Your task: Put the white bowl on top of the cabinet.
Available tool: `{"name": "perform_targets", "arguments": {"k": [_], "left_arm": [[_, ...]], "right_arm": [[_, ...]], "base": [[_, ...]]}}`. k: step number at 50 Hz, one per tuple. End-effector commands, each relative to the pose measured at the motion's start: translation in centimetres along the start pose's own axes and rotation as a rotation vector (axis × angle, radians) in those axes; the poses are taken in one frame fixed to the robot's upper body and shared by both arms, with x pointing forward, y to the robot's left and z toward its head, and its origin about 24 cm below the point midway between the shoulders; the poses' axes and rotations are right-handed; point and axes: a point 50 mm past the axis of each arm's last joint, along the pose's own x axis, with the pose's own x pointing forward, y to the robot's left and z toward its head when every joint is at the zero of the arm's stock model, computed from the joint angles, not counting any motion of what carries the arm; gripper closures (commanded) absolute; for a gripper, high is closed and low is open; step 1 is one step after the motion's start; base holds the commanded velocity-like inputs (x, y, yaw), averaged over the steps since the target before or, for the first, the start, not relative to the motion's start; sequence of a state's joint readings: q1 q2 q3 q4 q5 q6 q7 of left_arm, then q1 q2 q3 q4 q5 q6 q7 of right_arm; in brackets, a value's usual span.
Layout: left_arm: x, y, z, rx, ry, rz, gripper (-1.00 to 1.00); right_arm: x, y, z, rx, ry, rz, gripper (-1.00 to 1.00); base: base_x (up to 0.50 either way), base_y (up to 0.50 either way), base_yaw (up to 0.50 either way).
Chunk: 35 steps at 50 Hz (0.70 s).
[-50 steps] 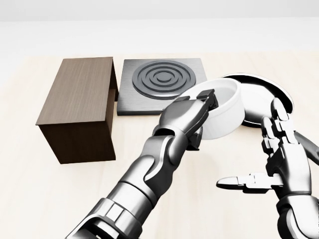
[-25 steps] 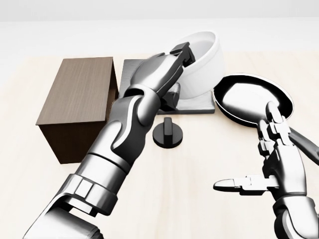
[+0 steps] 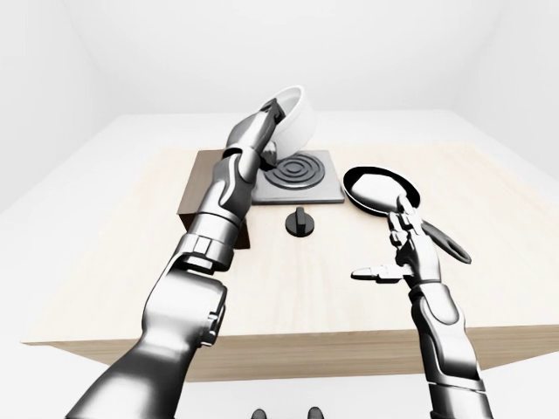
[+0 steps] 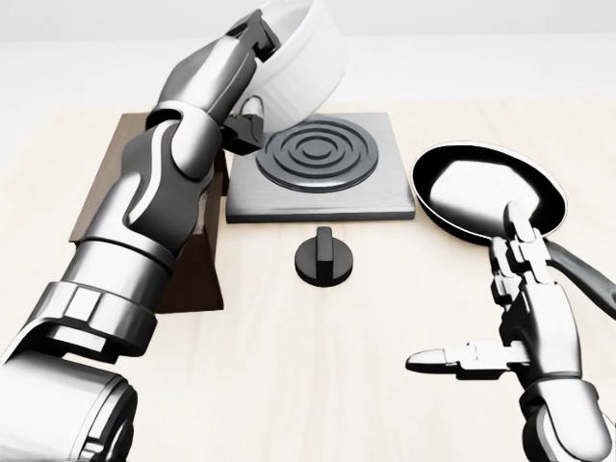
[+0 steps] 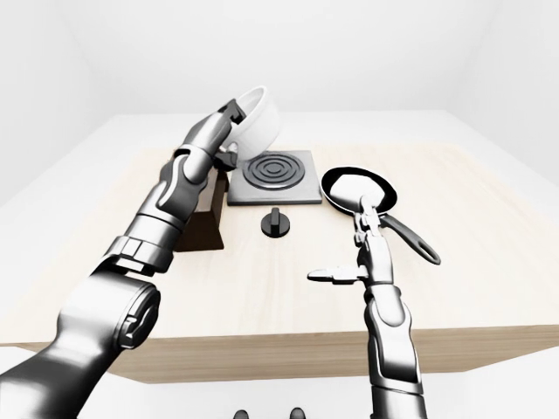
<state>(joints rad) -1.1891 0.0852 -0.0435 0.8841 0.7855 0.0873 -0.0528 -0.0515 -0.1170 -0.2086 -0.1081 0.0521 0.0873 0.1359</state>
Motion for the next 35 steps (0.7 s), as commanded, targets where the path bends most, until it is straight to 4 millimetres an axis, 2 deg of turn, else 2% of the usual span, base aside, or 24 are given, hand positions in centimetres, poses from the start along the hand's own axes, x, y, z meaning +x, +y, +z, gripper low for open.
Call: {"name": "perform_targets", "arguments": {"k": [1,9,11,12,14,35], "left_arm": [[0.2,4.0,-2.3,-0.034,0.071,0.151,1.00],[-0.1,4.6,-5.0,-0.049,0.161,0.186,1.00],[-0.1,4.6,-5.0,-0.050,0.163,0.186,1.00],[-0.2,5.0,-5.9,-0.041,0.196,0.210,1.00],[-0.3,5.1,-6.4,-0.041,0.218,0.221,1.00],[-1.4,4.9,-9.7,0.080,0.331,0.320,1.00]], "right_arm": [[-0.1,0.2,-0.2,-0.004,0.008,0.006,-1.00],[0.0,0.4,-0.4,-0.007,0.016,0.007,-1.00],[0.0,0.4,-0.4,-0.007,0.017,0.007,-1.00],[0.0,0.4,-0.5,-0.009,0.021,0.009,-1.00],[-0.1,0.4,-0.5,-0.010,0.020,0.010,-1.00],[-0.2,0.6,-0.6,-0.015,0.026,0.010,-1.00]], "base": [[0.00,0.00,0.00],[0.00,0.00,0.00],[0.00,0.00,0.00],[0.00,0.00,0.00],[0.00,0.00,0.00],[0.00,0.00,0.00]]}}
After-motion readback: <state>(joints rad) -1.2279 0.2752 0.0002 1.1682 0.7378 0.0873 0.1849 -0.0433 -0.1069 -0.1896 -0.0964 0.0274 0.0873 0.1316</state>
